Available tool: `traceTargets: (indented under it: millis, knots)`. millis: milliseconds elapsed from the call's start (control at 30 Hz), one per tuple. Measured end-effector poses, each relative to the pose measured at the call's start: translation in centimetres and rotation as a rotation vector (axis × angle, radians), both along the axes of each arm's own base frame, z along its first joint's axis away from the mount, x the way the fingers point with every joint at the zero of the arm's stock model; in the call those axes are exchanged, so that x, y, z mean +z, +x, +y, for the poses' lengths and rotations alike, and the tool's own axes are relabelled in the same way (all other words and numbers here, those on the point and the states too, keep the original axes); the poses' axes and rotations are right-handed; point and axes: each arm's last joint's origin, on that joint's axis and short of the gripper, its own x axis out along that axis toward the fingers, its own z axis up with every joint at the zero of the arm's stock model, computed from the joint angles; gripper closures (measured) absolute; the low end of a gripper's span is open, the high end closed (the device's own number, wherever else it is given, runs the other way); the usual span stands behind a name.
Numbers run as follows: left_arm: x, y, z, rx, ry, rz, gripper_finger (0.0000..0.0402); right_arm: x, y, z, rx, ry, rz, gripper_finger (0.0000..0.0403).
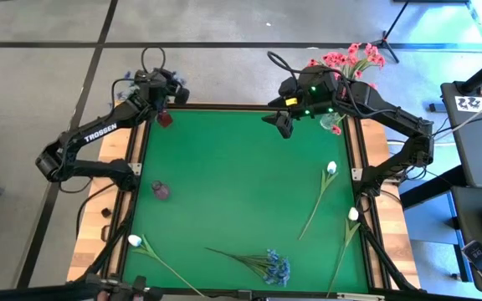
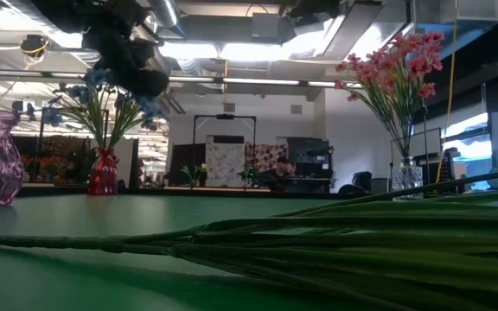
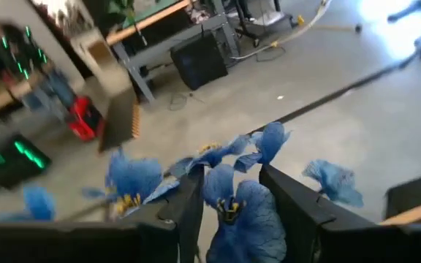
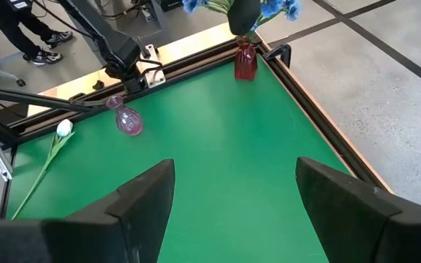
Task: Sort flowers into vase by color
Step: Put the top blue flowers into the red vase, then put the blue flowers into the red vase
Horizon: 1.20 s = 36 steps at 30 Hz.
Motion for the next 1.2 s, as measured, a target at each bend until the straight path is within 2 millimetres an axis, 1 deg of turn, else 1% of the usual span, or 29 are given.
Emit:
traceTargets:
  millis: [267,333,400,467,633,767,867,1000,1100,1200]
  knots:
    - [0.0,0.0,0.0,-0.064,0.016,0.239,0.0290,0.0,0.0,0.0,-0.009,0.013,-0.003,0.0118]
    - [0.2,0.0,0.1,-0.060,0.036,0.267,0.0295,0.0,0.0,0.0,-0.011,0.016,-0.003,0.0118]
    - [0.8,0.1,0.2,-0.037,0.085,0.251,0.0301,0.0,0.0,0.0,-0.011,0.015,-0.004,0.0118]
    - [1.5,0.4,0.1,-0.021,0.150,0.195,0.0309,0.0,0.0,0.0,-0.014,0.013,-0.003,0.0118]
    - [3.4,1.6,-0.7,-0.057,0.302,0.045,0.0325,0.0,0.0,-0.1,-0.027,0.005,-0.002,0.0118]
    - [4.3,2.6,-1.7,-0.092,0.368,-0.141,0.0335,0.0,0.0,-0.1,-0.027,0.005,-0.002,0.0118]
    - [4.7,3.4,-2.5,-0.162,0.371,-0.311,0.0339,0.0,0.0,-0.1,-0.027,0.005,-0.002,0.0118]
    - [4.8,4.6,-3.7,-0.298,0.329,-0.467,0.0341,0.0,0.0,-0.1,-0.027,0.005,-0.002,0.0118]
    - [4.8,5.7,-4.9,-0.396,0.279,-0.581,0.0339,0.0,0.0,-0.1,-0.022,-0.002,0.000,0.0118]
    - [4.8,6.8,-6.7,-0.455,0.210,-0.717,0.0331,0.0,0.0,-0.1,-0.014,-0.015,0.002,0.0118]
